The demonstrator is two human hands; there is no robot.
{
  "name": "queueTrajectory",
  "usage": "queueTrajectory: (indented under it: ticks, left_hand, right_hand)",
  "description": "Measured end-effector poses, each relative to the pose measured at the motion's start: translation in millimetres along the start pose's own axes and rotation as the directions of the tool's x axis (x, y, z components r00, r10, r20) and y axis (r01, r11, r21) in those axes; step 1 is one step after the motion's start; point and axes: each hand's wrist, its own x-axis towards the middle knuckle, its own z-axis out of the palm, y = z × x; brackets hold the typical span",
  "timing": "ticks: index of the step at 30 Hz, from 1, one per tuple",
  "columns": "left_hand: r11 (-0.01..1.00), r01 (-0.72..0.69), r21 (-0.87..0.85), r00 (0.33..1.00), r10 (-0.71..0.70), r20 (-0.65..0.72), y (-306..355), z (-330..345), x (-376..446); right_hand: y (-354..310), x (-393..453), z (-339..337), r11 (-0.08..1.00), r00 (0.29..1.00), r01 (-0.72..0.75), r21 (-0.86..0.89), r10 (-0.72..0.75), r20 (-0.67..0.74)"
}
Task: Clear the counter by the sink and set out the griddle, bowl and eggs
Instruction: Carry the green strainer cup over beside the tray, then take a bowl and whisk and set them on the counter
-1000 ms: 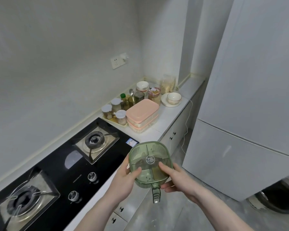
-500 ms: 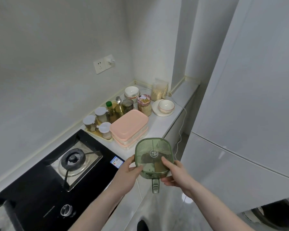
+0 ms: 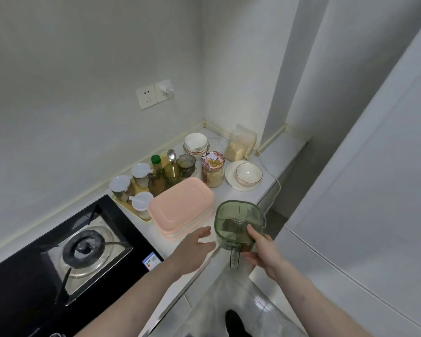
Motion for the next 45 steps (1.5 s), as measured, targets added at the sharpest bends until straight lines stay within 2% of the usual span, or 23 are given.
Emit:
queueTrajectory:
  ticks: [4,8,18,25,31,34,36,39,42,45]
  left_hand:
    - [0.998,0.033,-0.047,0.997,-0.036,-0.067,5,2,27]
    - [0.989,0.057,-0.135,0.984,-0.078,-0.158,7,5,43]
    - [0.954,0.090,-0.286,0.926,-0.186,-0.327,-2,12,49]
    - [0.952,0.086,-0.295,0.907,-0.198,-0.373,10,16,45]
    - [0.966,0.060,-0.250,0.897,-0.162,-0.410,28,14,39]
    - [0.983,0.051,-0.175,0.897,-0.122,-0.425,47,4,31]
    - [0.995,0.024,-0.098,0.898,-0.065,-0.436,62,-6,20]
    - [0.996,-0.072,0.053,0.867,0.089,-0.491,90,-31,0]
    - [0.960,-0.179,0.217,0.779,0.273,-0.564,134,-66,-23]
    - [0.882,-0.265,0.389,0.636,0.463,-0.617,194,-104,-55]
  right_hand:
    - [-22,53,-15,0.999,0.999,-0.036,-0.017,0.036,0.022]
    - [-48,102,-23,0.992,0.996,-0.076,-0.105,0.080,0.037]
    - [-77,167,-11,0.943,0.967,-0.166,-0.288,0.213,0.138]
    - [-102,169,-1,0.931,0.988,-0.101,-0.351,0.137,0.077]
    - [-114,158,0,0.926,0.989,0.002,-0.376,0.053,0.136]
    - [-129,142,5,0.791,0.978,0.188,-0.582,-0.100,0.181]
    - [-145,127,13,0.675,0.941,0.337,-0.657,-0.218,0.259]
    - [-182,88,29,0.634,0.849,0.527,-0.566,-0.367,0.380]
    - [-229,44,53,0.552,0.661,0.747,-0.372,-0.557,0.503]
    - [-290,-10,77,0.455,0.482,0.869,-0.194,-0.689,0.541]
